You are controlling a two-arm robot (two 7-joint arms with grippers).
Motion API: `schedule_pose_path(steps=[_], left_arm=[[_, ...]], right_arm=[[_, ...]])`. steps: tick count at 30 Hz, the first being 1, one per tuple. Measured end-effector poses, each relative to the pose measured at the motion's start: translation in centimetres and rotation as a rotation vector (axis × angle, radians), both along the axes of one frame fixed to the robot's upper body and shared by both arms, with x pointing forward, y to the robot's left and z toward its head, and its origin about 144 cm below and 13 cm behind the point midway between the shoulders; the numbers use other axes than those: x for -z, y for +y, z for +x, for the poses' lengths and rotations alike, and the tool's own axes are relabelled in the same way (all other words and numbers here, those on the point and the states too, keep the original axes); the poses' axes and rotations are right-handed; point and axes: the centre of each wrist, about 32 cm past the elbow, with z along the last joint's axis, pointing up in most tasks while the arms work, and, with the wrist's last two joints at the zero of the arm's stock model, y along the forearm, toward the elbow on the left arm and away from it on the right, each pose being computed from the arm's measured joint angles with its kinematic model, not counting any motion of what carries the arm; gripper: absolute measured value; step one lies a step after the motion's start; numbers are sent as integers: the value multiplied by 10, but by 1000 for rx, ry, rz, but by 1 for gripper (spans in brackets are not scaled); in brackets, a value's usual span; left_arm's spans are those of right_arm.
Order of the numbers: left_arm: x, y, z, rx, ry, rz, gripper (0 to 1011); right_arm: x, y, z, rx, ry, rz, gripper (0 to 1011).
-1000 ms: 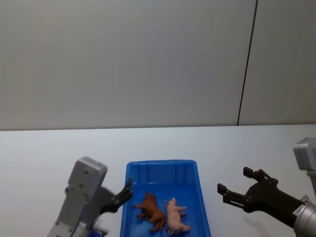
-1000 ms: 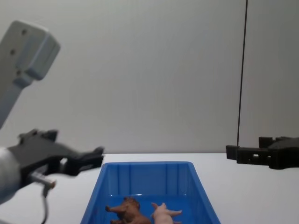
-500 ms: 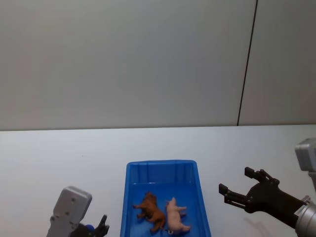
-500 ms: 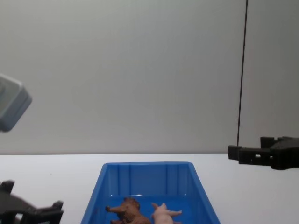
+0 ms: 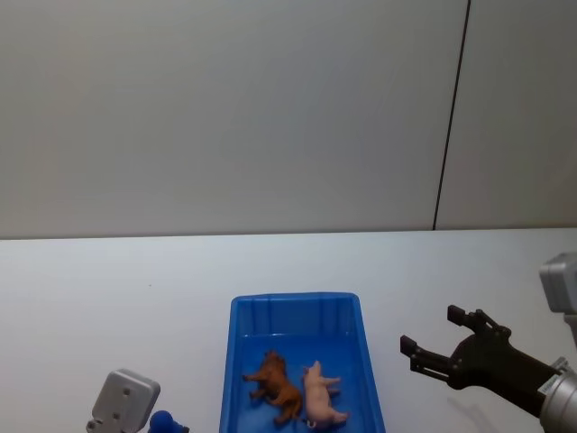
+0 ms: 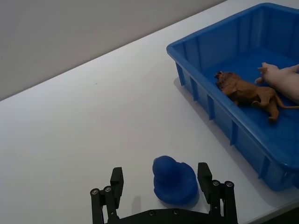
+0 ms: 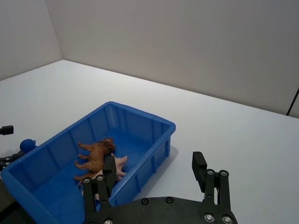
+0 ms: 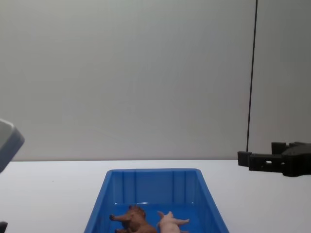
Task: Pick up the two dolls from the table and place them into the box.
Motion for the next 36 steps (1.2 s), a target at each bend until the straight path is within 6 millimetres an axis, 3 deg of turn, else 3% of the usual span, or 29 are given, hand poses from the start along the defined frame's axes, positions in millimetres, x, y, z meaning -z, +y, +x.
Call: schedule_pose_path(steps=[14,20,27,36], left_arm=[[17,5,4,12,40,-39,998],[22,6,8,17,49,-47,869],[26,8,14,23,41,-50,632],[23,13,24,44,7,-47,503]], right_arm=[[0,0,0,0,0,-1,1001],[0,0,0,0,0,-1,1001],[0,0,0,0,0,-1,1001],[0,0,0,0,0,-1,1001]])
